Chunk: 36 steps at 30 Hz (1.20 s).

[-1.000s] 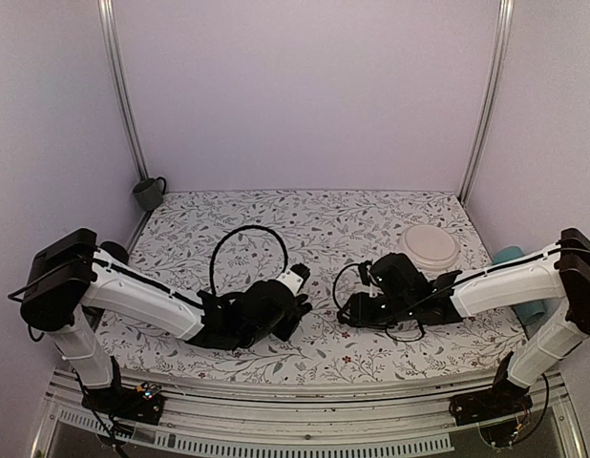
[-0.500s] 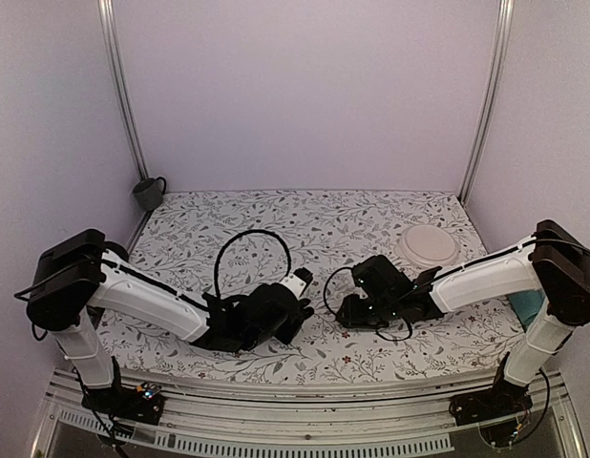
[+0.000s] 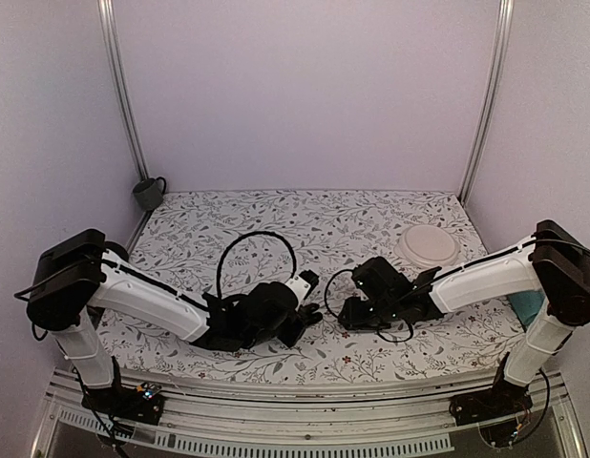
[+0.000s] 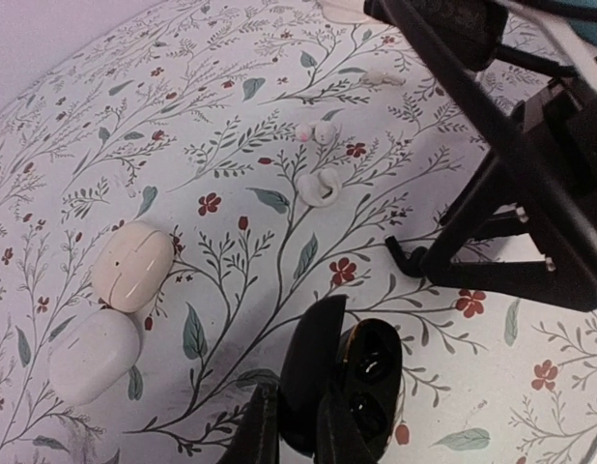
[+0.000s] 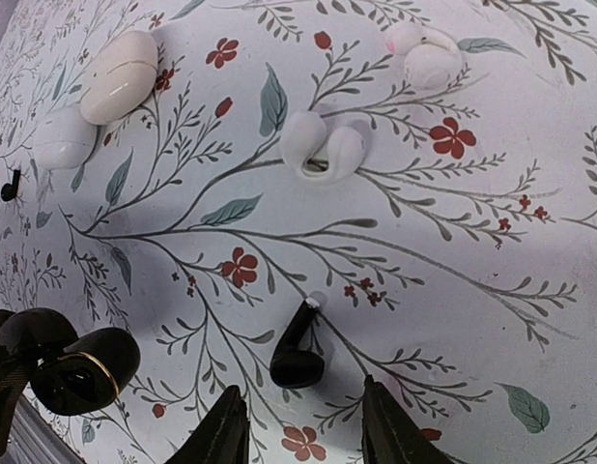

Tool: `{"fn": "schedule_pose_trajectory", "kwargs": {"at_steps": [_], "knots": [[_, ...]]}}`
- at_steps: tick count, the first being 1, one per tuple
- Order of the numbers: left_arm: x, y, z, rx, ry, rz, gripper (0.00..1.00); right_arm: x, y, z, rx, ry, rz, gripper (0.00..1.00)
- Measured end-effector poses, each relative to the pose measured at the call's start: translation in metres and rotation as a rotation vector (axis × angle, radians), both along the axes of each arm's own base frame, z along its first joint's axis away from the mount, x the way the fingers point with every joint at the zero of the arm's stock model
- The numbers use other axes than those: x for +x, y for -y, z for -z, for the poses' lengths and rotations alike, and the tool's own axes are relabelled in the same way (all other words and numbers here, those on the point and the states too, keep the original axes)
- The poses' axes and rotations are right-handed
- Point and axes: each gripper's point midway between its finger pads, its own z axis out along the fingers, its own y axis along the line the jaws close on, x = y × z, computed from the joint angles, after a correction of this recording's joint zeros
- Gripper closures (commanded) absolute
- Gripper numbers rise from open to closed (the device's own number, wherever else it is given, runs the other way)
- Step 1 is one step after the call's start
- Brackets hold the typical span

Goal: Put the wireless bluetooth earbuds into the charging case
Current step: Place the charging case at the center of the board.

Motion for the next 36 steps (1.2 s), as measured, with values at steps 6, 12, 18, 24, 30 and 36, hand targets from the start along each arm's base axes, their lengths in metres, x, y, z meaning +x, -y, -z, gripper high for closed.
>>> {"fn": "schedule_pose_trajectory", "kwargs": {"at_steps": [6, 12, 18, 24, 30, 36], "knots": [[-0.001, 0.003, 0.003, -0.016, -0.036, 0.031, 1.00, -0.003, -0.008, -0.006, -0.009, 0.011, -0.023, 0.58], [0.004, -0.002, 0.004, -0.004, -0.030, 0.007, 1.00, -0.005, -0.014, -0.010, -0.003, 0.020, -0.044, 0.57], [0.010, -0.013, 0.006, 0.029, -0.012, -0.046, 1.00, -0.004, -0.036, -0.028, 0.071, 0.025, -0.073, 0.64], [0.017, -0.021, 0.009, 0.051, 0.011, -0.108, 1.00, -0.003, -0.064, -0.034, 0.169, -0.014, -0.088, 0.76], [0.021, -0.026, 0.013, 0.065, 0.024, -0.144, 1.00, -0.001, -0.080, -0.023, 0.269, -0.085, -0.077, 0.77], [0.020, -0.026, 0.016, 0.074, 0.029, -0.148, 0.95, 0.003, -0.087, -0.018, 0.329, -0.118, -0.074, 0.82]]}}
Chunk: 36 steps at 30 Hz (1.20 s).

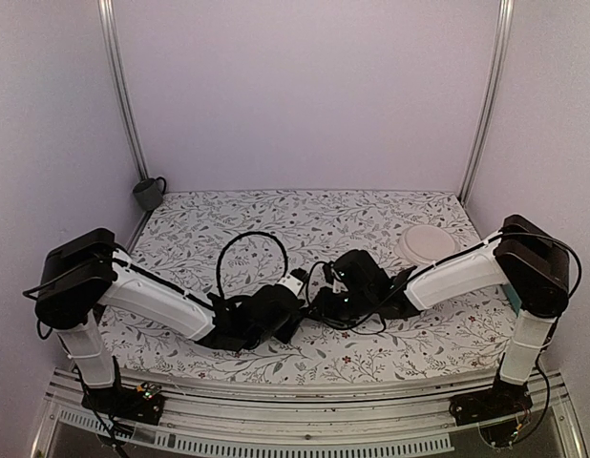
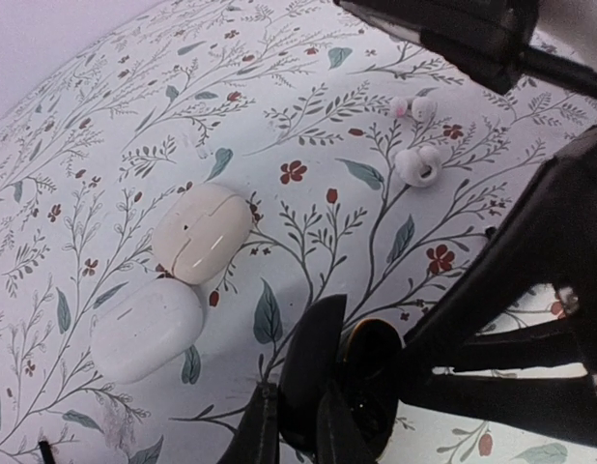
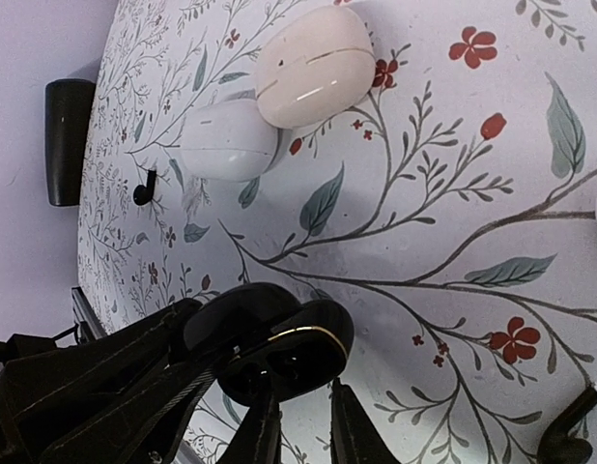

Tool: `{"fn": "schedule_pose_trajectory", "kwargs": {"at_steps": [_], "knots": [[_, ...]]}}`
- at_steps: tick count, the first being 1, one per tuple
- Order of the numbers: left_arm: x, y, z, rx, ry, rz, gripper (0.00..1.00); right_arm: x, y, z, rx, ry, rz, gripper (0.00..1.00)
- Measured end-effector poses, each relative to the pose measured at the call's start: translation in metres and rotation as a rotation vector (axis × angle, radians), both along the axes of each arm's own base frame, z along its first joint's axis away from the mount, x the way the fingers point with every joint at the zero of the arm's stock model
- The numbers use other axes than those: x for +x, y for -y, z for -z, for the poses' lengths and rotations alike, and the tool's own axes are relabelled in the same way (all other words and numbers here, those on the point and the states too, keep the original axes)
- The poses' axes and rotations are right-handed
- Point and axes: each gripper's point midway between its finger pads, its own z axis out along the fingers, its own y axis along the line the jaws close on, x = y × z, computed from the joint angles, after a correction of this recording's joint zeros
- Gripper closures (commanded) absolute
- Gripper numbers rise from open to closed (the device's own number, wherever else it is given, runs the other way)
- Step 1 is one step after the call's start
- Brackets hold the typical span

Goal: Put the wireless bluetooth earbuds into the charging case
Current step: Place the charging case at the center of the board.

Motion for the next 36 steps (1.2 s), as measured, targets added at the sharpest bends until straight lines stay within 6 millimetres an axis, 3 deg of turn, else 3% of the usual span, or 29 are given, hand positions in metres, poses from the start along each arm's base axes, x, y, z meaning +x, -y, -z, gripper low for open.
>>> {"fn": "schedule_pose_trajectory", "kwargs": {"at_steps": [10, 28, 36], "knots": [[-0.001, 0.002, 0.004, -0.004, -0.010, 0.007, 0.75, -0.001, -0.001, 0.017, 0.000, -0.051, 0.005, 0.84], [-0.009, 0.015, 0.003, -0.052, -0.051, 0.061, 0.60, 0.001, 0.004, 0.023, -0.008, -0.058, 0.018, 0.85], [-0.014, 0.024, -0.015, -0.122, -0.063, 0.095, 0.55, 0.000, 0.007, 0.027, -0.017, -0.065, 0.021, 0.84]]}}
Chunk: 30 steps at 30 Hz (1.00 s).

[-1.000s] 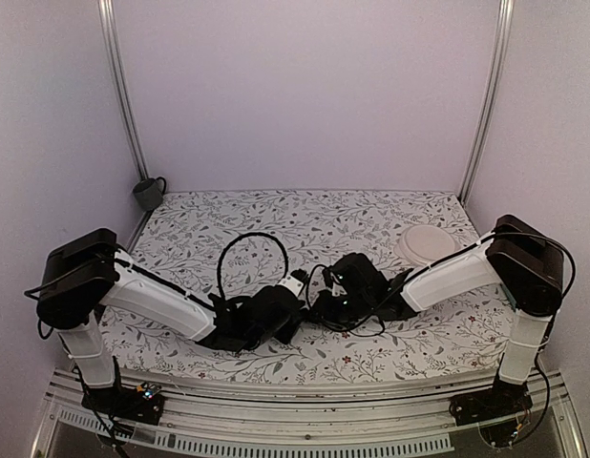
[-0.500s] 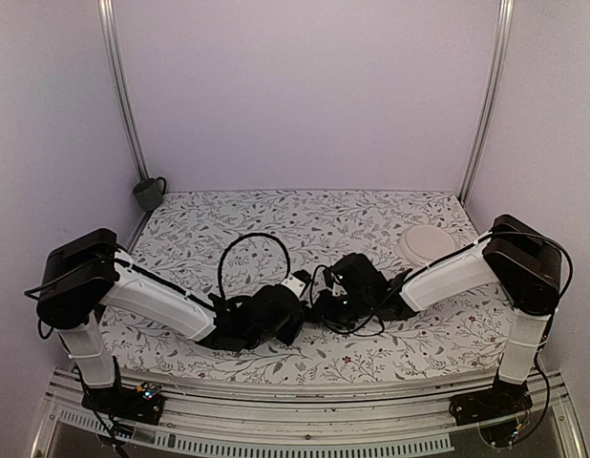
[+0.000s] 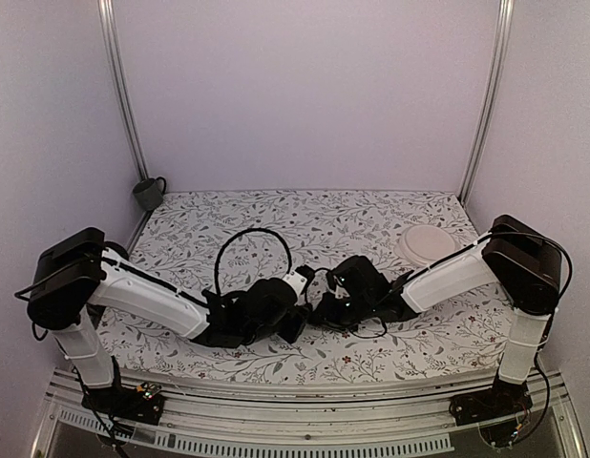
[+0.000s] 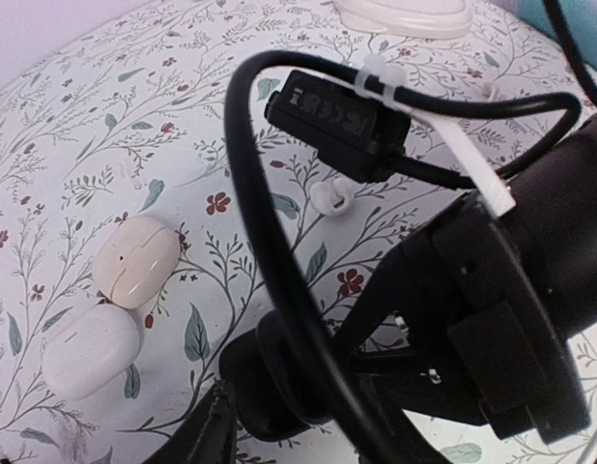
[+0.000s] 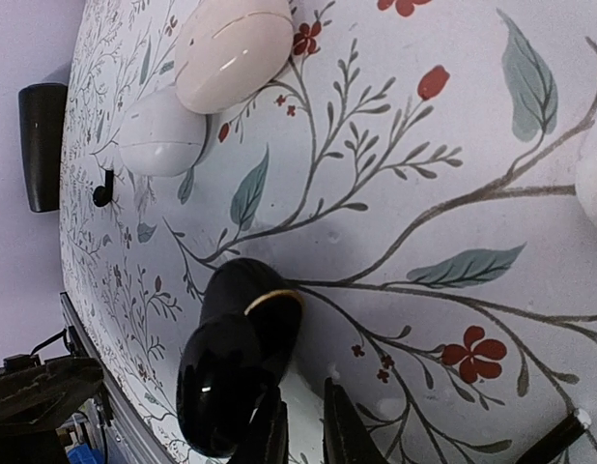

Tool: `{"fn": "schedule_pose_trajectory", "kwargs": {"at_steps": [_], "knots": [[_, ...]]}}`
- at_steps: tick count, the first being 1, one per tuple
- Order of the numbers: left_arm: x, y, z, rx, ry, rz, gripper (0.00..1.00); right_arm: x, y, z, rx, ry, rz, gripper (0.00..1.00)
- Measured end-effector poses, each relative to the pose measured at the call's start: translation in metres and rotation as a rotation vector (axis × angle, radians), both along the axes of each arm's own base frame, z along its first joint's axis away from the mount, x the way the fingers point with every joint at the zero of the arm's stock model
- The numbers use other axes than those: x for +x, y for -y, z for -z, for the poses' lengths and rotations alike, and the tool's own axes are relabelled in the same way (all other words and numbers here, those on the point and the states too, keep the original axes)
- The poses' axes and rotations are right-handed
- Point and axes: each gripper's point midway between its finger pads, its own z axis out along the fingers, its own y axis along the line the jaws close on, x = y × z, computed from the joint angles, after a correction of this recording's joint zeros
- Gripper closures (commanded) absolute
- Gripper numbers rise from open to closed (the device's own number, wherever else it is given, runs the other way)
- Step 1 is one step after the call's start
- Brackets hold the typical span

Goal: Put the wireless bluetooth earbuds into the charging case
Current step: Place the charging case at the center of the board, then pick up the charging case from the center of the board.

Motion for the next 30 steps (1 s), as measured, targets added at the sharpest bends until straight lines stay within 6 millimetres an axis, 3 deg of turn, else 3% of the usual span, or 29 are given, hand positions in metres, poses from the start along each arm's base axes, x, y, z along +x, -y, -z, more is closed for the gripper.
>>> {"fn": "schedule_pose_trajectory", "kwargs": {"at_steps": [10, 15, 22, 30], "knots": [[-0.004, -0.008, -0.014, -0.087, -0.049, -0.009, 0.53, 0.001, 0.006, 0.002, -0.017, 0.000, 0.014, 0.85], [0.011, -0.025, -0.023, -0.151, -0.085, -0.057, 0.54, 0.001, 0.015, 0.001, -0.046, 0.008, 0.030, 0.84], [0.020, -0.041, -0.009, -0.170, -0.158, -0.087, 0.54, 0.000, 0.027, -0.007, -0.079, 0.029, 0.046, 0.82], [0.016, -0.034, -0.007, -0.209, -0.223, -0.044, 0.54, -0.001, 0.029, -0.015, -0.090, 0.056, 0.021, 0.60]]}}
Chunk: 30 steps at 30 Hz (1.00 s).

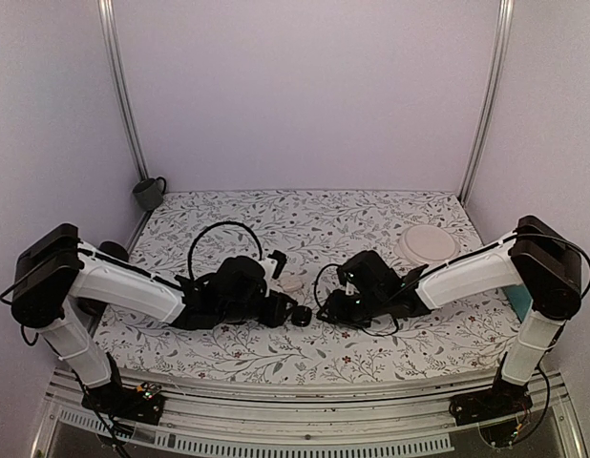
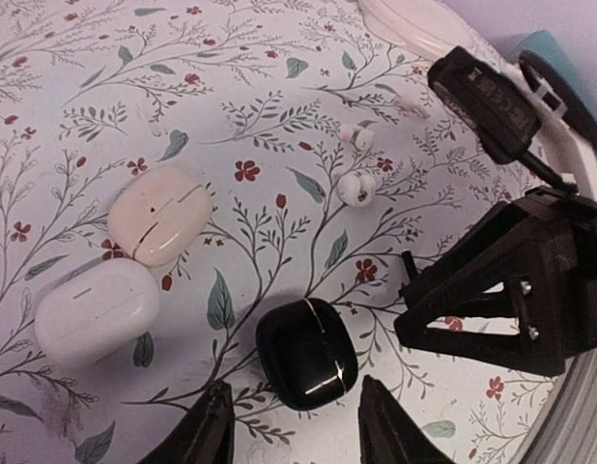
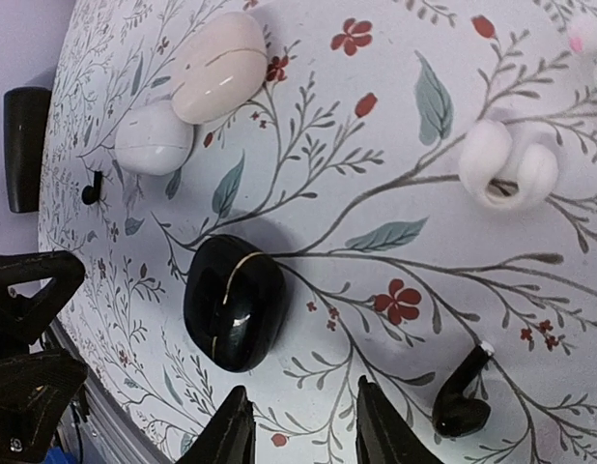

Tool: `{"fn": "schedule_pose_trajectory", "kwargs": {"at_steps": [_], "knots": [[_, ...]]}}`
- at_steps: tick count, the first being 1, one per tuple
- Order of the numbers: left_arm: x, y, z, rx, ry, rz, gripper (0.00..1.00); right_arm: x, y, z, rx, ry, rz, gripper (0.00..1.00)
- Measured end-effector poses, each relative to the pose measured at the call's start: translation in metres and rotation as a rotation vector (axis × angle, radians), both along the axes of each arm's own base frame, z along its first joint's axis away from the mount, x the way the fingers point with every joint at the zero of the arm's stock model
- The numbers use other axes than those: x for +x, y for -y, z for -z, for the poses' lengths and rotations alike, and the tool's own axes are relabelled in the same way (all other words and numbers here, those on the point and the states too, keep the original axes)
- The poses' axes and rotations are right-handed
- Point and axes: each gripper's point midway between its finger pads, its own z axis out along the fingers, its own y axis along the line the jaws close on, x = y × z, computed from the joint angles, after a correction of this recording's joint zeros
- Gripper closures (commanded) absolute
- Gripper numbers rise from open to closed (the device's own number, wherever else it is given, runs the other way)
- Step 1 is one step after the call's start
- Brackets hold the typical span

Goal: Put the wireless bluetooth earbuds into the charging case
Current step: Pick up the charging case from the center of the board.

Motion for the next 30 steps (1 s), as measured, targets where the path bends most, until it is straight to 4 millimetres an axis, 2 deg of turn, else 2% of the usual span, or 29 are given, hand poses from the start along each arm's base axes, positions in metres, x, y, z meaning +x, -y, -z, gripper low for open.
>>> {"fn": "schedule_pose_trajectory", "kwargs": {"at_steps": [3, 6, 9, 13, 18, 22, 26, 29, 30], "knots": [[0.003, -0.003, 0.002, -0.026, -0.040, -0.011, 0.54, 0.003, -0.008, -0.005, 0.006, 0.008, -0.019, 0.54], [0.011, -0.015, 0.009, -0.053, -0.096, -0.039, 0.61, 0.010, -0.021, -0.010, 0.020, 0.021, -0.043, 0.54], [0.016, -0.023, 0.014, -0.085, -0.157, -0.042, 0.63, 0.015, -0.032, -0.010, 0.029, 0.021, -0.055, 0.54], [0.013, -0.014, 0.022, -0.136, -0.232, 0.010, 0.63, 0.013, -0.032, 0.001, 0.013, -0.010, -0.056, 0.53], [-0.001, 0.002, 0.045, -0.168, -0.361, 0.074, 0.69, 0.008, -0.034, 0.009, 0.024, -0.055, -0.057, 0.53], [-0.006, 0.009, 0.057, -0.196, -0.429, 0.089, 0.75, 0.009, -0.045, 0.008, 0.078, -0.073, -0.064, 0.56], [-0.006, 0.012, 0.058, -0.226, -0.456, 0.094, 0.79, 0.014, -0.047, 0.008, 0.112, -0.090, -0.051, 0.65], [-0.007, 0.014, 0.057, -0.240, -0.462, 0.099, 0.80, 0.017, -0.046, 0.009, 0.123, -0.102, -0.038, 0.79], [-0.006, 0.014, 0.057, -0.242, -0.467, 0.096, 0.79, 0.018, -0.045, 0.009, 0.128, -0.105, -0.034, 0.88]]}}
